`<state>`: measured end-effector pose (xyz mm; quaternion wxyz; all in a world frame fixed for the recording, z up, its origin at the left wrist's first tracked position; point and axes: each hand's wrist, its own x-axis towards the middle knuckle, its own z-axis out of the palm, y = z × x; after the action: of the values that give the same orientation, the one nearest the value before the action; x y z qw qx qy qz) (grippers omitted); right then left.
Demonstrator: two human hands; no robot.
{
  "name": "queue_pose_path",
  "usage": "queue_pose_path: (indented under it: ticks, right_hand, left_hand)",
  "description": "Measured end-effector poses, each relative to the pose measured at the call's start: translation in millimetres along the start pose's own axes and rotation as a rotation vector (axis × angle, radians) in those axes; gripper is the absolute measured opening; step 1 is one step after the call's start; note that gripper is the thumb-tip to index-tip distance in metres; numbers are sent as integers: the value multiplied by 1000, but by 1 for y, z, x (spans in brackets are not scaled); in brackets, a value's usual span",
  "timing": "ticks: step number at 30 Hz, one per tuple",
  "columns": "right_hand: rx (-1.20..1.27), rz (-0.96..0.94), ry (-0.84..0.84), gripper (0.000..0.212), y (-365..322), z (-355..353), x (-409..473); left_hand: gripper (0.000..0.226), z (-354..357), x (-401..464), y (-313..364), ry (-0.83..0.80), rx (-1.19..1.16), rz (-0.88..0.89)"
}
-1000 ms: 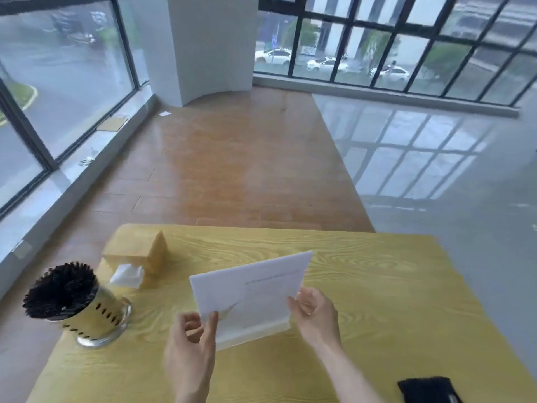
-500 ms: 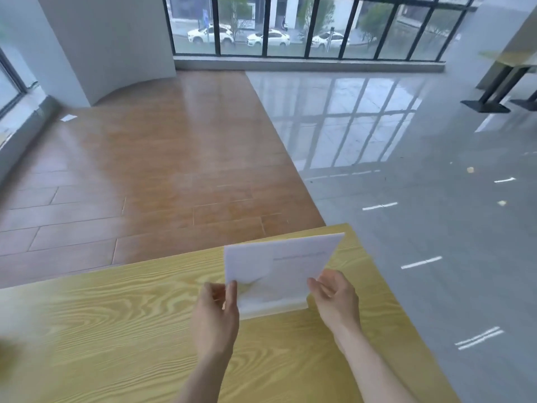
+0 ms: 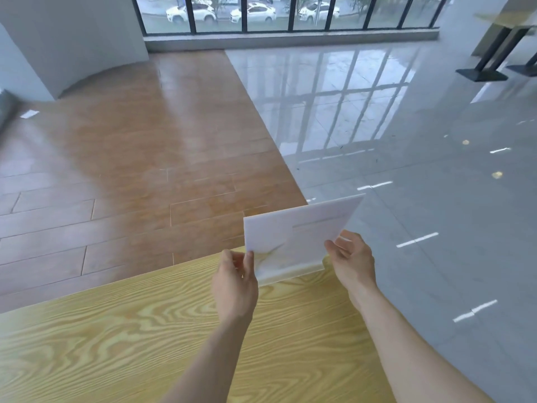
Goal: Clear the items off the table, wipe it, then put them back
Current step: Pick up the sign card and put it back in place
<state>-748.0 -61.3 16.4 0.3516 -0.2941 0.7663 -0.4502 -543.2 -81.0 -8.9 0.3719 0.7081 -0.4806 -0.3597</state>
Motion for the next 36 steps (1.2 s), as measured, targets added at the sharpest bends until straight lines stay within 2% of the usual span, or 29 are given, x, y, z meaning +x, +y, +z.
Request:
queue_pose_path:
  ticks: [16,22,29,36]
  right_hand:
    - [51,14,48,41,6,0,20]
    - [94,18,24,48,3,-1,18]
    - [61,36,40,64,7,-1,7]
    - [-110,63,55,51,28,9,-35]
  left_hand:
    - [9,11,1,3,-65,-20,42]
    - [1,12,-5,-2,-154,-86,55]
    - [25,4,-9,-12,-142,-58,79]
    - [33,-37,-18,-36,-143,46,91]
